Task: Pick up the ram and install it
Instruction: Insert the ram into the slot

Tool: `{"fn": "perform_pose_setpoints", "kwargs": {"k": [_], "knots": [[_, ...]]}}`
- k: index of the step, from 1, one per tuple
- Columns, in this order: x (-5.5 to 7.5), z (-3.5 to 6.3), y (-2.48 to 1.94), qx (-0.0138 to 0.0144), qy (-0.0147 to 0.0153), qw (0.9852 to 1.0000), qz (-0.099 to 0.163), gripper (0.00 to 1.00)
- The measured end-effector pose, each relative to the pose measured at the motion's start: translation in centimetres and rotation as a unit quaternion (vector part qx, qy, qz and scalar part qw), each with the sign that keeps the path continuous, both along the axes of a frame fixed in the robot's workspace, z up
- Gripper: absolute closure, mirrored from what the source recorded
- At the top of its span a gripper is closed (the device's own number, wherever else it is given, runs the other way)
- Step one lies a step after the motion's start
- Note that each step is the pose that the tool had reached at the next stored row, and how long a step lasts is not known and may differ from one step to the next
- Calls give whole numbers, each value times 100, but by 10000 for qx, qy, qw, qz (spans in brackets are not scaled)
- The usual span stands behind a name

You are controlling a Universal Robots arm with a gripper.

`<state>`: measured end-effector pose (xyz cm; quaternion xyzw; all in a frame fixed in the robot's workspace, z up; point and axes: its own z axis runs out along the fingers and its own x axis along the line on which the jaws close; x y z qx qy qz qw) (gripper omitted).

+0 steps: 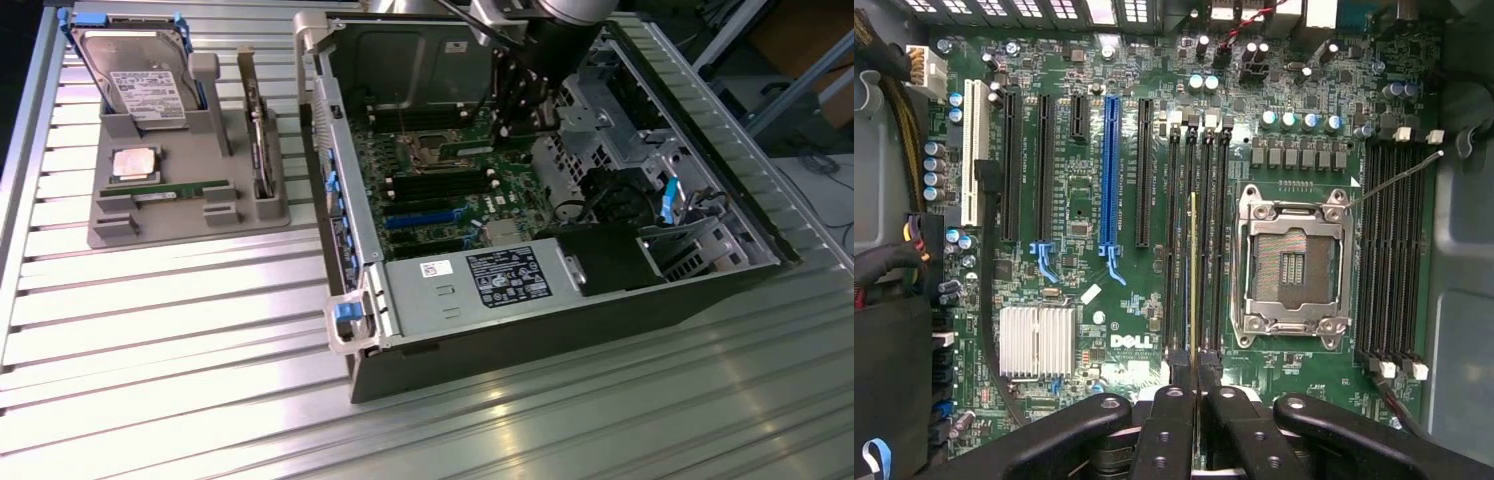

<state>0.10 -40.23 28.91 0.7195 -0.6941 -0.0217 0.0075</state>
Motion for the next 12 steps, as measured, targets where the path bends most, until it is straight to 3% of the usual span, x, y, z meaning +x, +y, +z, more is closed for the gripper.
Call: {"fn": "perform_pose_setpoints", "kwargs": {"k": [12], "knots": [[-52,-56,-1,-1,0,10000,0,88]]}}
